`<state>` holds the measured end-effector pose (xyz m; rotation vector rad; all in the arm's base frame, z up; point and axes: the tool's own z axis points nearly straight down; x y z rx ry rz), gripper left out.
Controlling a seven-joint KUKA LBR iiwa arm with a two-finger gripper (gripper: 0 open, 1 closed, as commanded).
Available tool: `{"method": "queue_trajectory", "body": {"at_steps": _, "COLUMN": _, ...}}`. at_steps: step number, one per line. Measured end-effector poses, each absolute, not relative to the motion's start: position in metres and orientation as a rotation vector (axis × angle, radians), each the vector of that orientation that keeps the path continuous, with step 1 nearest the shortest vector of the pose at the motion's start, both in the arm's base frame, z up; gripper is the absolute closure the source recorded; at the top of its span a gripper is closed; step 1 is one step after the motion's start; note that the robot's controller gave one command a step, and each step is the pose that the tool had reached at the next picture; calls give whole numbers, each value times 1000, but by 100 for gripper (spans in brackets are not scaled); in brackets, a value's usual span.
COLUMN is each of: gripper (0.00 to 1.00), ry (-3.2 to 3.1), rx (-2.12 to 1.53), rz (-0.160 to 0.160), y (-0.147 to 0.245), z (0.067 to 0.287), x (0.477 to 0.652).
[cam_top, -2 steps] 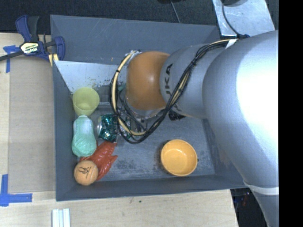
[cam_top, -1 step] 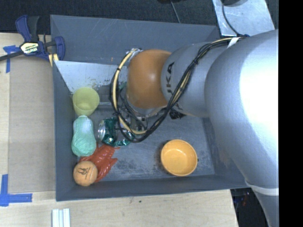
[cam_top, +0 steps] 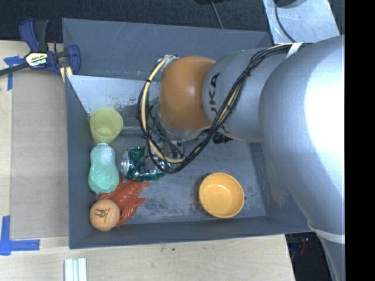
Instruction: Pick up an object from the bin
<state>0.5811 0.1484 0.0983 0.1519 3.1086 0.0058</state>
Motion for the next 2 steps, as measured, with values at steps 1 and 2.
{"method": "queue_trajectory", "body": {"at_steps": 1, "gripper": 100, "ry": 3109, "rx": 152, "rz": 6, "y": 149, "z": 104, "x": 581}}
{"method": "queue_trajectory", "body": {"at_steps": 2, "gripper": 100, "ry": 3118, "rx": 153, "rz": 3, "y": 148, "z": 124, "x": 578}}
